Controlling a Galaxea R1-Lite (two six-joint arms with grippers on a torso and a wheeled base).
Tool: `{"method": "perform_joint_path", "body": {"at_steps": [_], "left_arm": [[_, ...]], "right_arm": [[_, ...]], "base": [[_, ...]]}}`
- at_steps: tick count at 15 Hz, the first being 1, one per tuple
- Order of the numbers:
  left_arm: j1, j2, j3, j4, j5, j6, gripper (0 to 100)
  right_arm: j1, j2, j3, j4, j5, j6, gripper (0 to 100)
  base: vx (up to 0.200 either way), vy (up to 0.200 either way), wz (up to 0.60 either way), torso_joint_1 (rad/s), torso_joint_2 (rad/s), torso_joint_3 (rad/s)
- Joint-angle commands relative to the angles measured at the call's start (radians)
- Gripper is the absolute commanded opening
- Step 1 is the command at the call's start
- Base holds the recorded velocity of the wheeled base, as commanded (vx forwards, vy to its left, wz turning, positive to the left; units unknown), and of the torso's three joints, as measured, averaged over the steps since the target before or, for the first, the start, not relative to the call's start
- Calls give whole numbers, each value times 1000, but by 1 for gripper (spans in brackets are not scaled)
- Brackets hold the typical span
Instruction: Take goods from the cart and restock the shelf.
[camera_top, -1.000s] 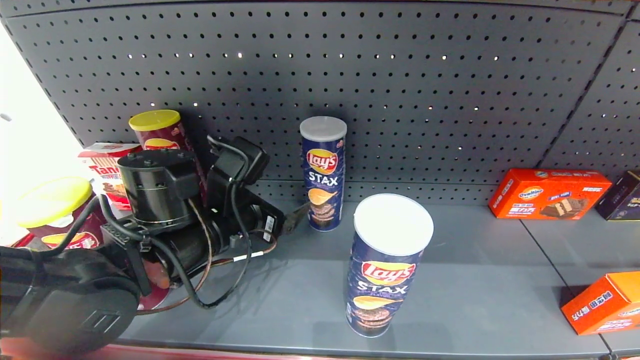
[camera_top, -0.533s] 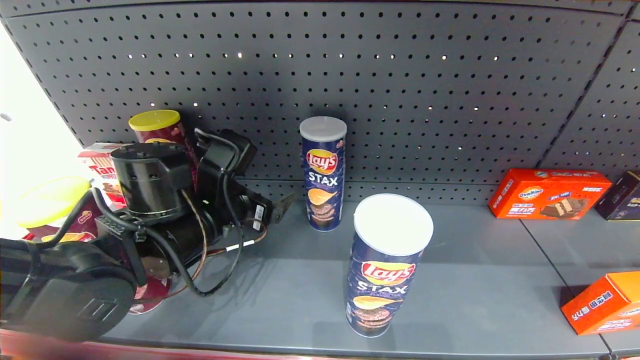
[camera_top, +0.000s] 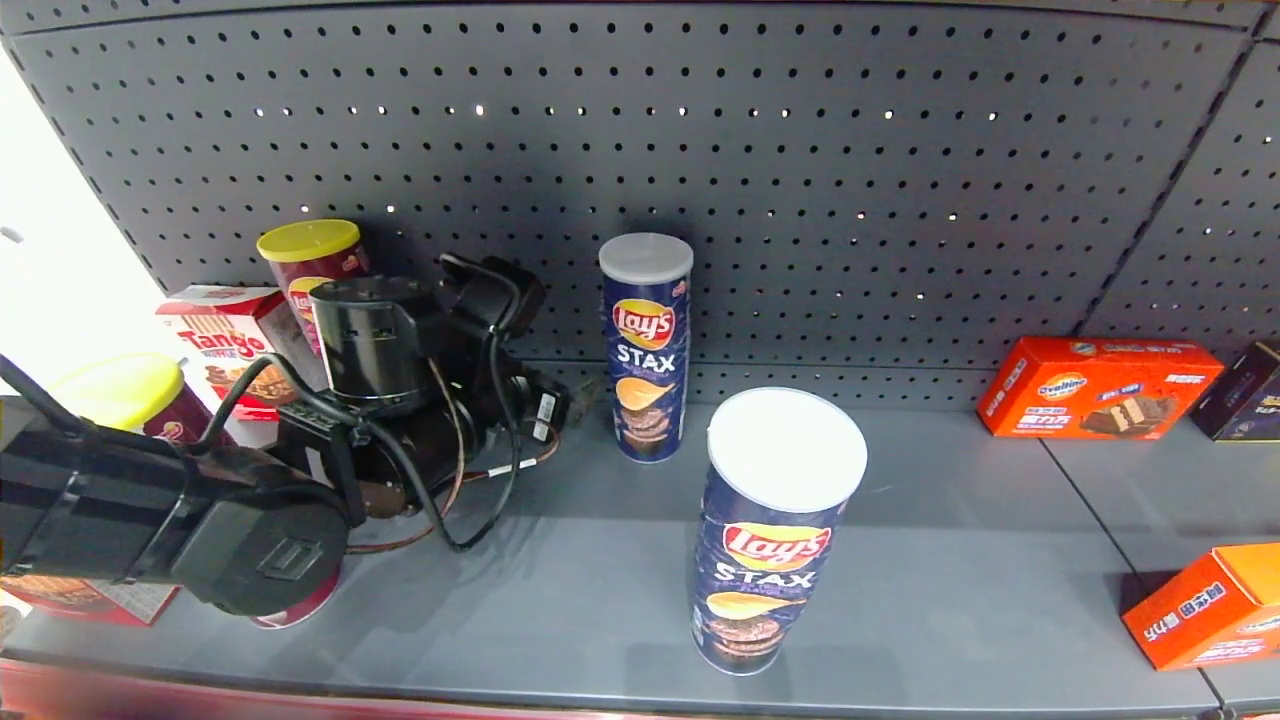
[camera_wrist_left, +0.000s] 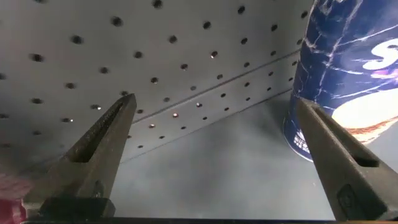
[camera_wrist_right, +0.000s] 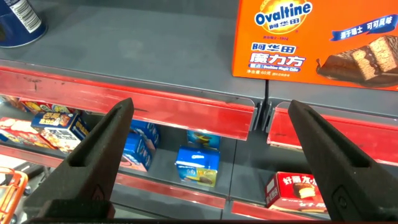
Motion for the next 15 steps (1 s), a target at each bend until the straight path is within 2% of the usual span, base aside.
{"method": "perform_joint_path", "body": {"at_steps": [1, 8, 9, 10, 12, 15], "left_arm": [[-3, 25, -4, -1, -1, -2, 100], [-28, 39, -5, -1, -3, -8, 100], [-40, 41, -5, -1, -3, -11, 100], [-51, 41, -5, -3, -3, -30, 100], [-66, 38, 1, -4, 1, -34, 100], [-53, 30, -4, -4, 1, -31, 100]], "right_arm": [[0, 2, 0, 0, 0, -1, 100], [0, 1, 0, -2, 0, -1, 100], [0, 1, 0, -2, 0, -1, 100], [0, 1, 0, 0, 0, -1, 100], [0, 2, 0, 0, 0, -1, 100], [0, 1, 0, -2, 0, -1, 100]], "base": [[0, 0, 0, 0, 0, 0], [0, 0, 0, 0, 0, 0], [0, 0, 0, 0, 0, 0], [0, 0, 0, 0, 0, 0], [0, 0, 0, 0, 0, 0], [0, 0, 0, 0, 0, 0]]}}
